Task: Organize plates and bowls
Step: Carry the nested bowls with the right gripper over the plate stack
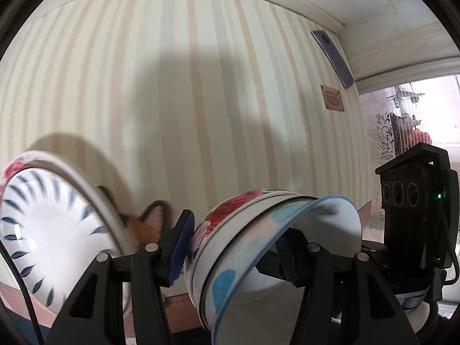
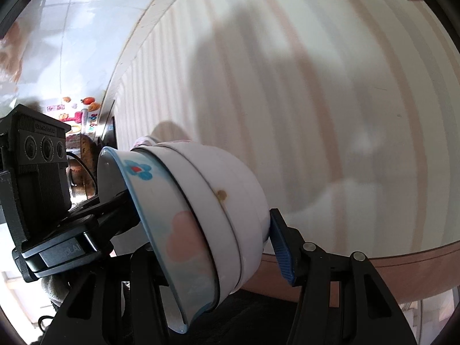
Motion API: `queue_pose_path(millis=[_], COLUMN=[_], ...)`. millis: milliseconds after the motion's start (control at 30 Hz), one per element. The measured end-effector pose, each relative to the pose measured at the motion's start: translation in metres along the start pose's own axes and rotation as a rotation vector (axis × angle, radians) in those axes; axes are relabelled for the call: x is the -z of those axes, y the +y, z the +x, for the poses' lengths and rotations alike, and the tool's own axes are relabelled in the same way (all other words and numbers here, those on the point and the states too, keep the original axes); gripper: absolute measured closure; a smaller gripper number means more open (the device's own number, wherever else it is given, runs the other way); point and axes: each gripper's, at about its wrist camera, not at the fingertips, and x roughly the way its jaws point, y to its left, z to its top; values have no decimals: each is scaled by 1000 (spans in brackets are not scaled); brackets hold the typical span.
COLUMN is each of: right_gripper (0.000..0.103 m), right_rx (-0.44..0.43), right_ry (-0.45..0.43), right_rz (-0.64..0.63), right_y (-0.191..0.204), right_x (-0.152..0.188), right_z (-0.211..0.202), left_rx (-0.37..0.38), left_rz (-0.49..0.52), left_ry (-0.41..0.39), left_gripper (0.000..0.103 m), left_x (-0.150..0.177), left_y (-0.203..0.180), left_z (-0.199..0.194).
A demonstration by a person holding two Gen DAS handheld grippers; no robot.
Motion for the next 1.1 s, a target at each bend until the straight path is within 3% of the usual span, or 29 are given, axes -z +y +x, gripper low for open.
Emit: queue_pose_path(millis=[500, 733, 1100], right_gripper=[47, 47, 47], right_rx=[-15, 4, 46], right_ry=[37, 76, 100], right_rz=[-87, -105, -106], right_y=[121, 152, 165], right_x=[2, -9, -19], right_z=[85, 129, 153], left_rx=[-12, -17, 15], left_rz=[-64, -111, -146], left_ry=[-60, -54, -41], left_gripper=[51, 51, 51], left_x=[18, 16, 13], left_y=[106, 147, 176], left_z=[-67, -65, -57])
